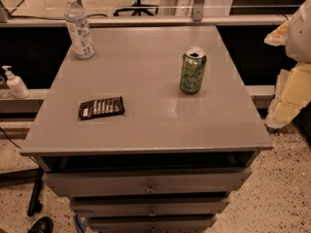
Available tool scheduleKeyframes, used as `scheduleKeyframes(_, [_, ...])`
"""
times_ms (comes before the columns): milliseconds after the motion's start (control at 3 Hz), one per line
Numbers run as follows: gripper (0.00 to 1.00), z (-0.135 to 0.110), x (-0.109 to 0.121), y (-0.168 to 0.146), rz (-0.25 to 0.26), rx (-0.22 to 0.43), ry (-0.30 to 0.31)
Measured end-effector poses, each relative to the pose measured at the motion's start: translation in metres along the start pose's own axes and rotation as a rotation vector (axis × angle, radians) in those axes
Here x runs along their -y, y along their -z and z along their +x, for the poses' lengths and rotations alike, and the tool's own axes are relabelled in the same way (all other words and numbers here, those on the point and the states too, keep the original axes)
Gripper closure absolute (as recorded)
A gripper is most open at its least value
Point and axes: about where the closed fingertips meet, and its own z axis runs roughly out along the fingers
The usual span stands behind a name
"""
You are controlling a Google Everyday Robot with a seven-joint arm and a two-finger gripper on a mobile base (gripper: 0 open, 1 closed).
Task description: Knock green can over
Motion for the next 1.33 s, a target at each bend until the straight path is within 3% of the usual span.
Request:
scheduleKeyframes(667, [0.0, -0.004, -0.002, -0.01, 0.012, 0.032, -0.022])
scheduleKeyframes(1000, [0.0, -0.011, 0.0, -0.045, 0.013, 0.125, -0.104])
scheduleKeyframes(1333, [0.0, -0.026, 0.018, -0.078, 0.032, 0.264, -0.19])
